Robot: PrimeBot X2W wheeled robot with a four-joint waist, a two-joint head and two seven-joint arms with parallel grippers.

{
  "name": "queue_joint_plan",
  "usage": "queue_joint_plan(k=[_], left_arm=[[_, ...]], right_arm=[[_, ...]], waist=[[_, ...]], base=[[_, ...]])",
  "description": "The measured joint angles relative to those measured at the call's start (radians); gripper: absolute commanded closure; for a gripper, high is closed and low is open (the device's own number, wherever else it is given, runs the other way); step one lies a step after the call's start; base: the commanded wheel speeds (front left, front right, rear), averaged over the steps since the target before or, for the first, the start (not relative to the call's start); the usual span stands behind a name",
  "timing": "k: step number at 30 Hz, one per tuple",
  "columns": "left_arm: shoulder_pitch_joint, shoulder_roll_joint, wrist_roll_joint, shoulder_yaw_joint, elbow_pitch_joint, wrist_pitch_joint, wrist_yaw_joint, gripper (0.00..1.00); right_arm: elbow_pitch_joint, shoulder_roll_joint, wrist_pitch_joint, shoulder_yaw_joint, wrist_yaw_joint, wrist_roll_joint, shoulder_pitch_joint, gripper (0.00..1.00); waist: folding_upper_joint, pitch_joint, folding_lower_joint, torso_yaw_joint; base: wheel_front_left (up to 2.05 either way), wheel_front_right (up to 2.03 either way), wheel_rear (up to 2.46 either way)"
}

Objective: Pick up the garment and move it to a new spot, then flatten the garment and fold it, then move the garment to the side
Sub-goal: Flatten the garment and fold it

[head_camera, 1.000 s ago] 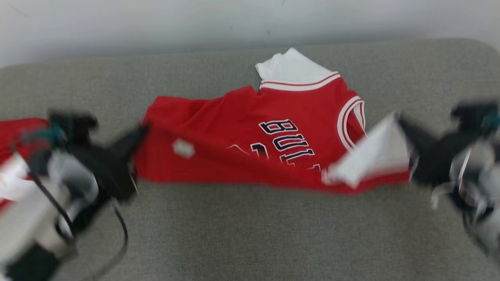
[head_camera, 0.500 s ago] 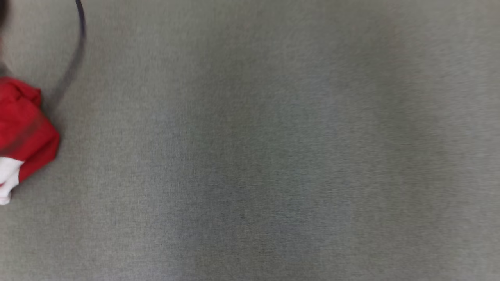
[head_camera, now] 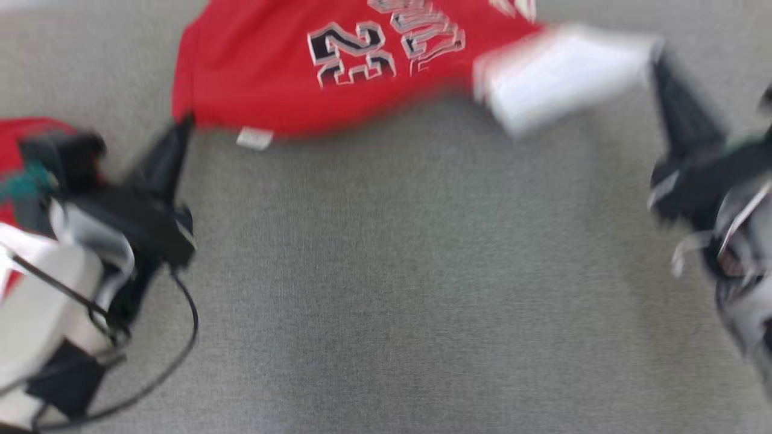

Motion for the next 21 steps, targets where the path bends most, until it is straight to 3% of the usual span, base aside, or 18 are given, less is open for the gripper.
queue_joint_plan(k=[12,21], left_arm=[[0.268,0.014,0.032,-0.119,0.057,-0.028,-0.008,1.0],[0.427,0.027,0.024,-0.119,0.006,-0.068,0.047,1.0]], right_arm=[[0.044,0.0,-0.01,0.071,-0.002,0.015,0.369,1.0],[-0.006,-0.03,-0.009,0.065,-0.056,0.02,0.562,1.0]], waist=[[-0.0001,-0.166,-0.0003,-0.032],[-0.0003,-0.298,-0.0002,-0.05]], base=[[0.0,0.0,0.0],[0.0,0.0,0.0]])
